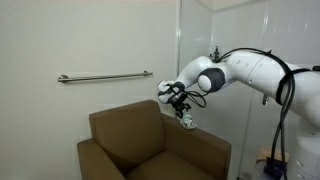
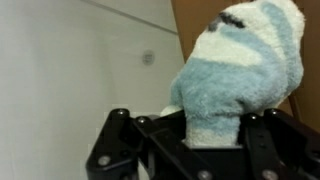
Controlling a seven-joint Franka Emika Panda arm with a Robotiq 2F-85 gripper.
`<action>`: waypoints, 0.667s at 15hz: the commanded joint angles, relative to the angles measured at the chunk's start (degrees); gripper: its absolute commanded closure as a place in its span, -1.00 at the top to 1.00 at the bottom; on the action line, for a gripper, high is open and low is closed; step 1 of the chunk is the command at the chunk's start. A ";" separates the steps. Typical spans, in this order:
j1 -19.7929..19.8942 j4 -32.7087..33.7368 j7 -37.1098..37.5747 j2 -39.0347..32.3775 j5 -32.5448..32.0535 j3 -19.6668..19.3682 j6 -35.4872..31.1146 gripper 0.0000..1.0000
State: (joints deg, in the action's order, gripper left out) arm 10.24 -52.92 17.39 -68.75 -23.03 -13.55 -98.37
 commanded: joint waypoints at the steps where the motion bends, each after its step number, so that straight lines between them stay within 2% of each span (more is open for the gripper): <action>1: -3.18 -12.97 -2.82 11.33 -4.18 -0.87 -1.81 -0.90; 4: -3.71 -11.57 -3.68 12.86 -5.92 -0.58 -2.43 -0.90; 6: -4.27 -7.99 -2.10 11.02 -5.32 -2.50 -3.97 -0.91; 10: -2.02 -2.58 -2.46 5.88 -1.82 -1.94 -5.42 -0.91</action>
State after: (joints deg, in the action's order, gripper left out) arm 6.80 -58.56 15.69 -59.39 -27.12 -15.41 -102.74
